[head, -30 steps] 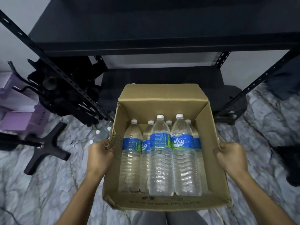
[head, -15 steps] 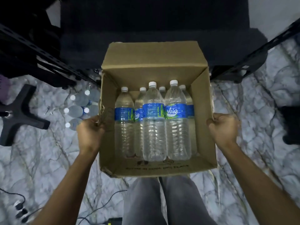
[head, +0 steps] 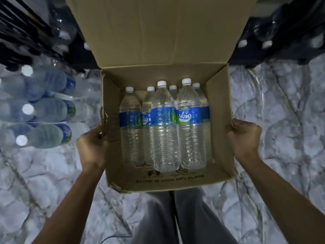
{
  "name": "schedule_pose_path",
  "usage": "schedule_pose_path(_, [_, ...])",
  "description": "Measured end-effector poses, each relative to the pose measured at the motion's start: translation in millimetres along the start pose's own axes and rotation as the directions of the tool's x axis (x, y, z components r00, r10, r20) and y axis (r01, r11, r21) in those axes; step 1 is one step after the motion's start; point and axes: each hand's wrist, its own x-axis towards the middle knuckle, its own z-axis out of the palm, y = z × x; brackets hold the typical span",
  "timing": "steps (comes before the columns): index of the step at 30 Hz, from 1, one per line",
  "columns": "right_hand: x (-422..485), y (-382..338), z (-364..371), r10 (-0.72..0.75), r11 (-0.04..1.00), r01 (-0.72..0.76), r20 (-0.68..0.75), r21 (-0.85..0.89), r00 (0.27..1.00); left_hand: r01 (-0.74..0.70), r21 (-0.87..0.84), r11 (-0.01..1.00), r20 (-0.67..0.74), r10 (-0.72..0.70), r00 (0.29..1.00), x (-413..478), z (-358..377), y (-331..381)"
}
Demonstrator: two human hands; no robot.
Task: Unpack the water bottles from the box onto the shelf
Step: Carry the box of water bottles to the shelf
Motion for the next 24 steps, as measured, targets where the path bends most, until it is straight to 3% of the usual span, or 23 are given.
schedule_pose_path(6, [8.6, 39.2, 71.8, -0.013, 1.0, 0.012, 0.01, 0.021, 1.0, -0.021, 0.007, 1.0, 0.018, 0.021, 1.0, 33.3, 66.6, -57.4])
schedule_pose_path(11, [-0.8, 54.9, 86.4, 0.011, 1.0, -0.011, 0.02, 0.015, 1.0, -0.029, 0.041, 0.999, 0.017, 0.028, 0.999, 39.3, 80.8, -82.0])
schedule_pose_path(19, [0.2, 43.6, 69.6, 0.011, 0.976, 0.023, 0.155, -0.215, 0.988, 0.015, 0.06, 0.998, 0.049, -0.017, 0.999, 29.4, 72.6, -72.2])
schedule_pose_path(22, [6.3, 23.6, 50.4, 0.113, 0.924, -0.015, 0.237, -0.381, 0.965, 0.103, 0.03, 0.994, 0.192, -0.107, 0.976, 28.3, 65.5, -65.6])
schedule_pose_path(24, [5.0, 6.4, 35.6, 0.182, 0.89, -0.046, 0.262, -0.454, 0.948, 0.194, 0.049, 0.98, 0.345, -0.199, 0.917, 25.1, 59.2, -55.9])
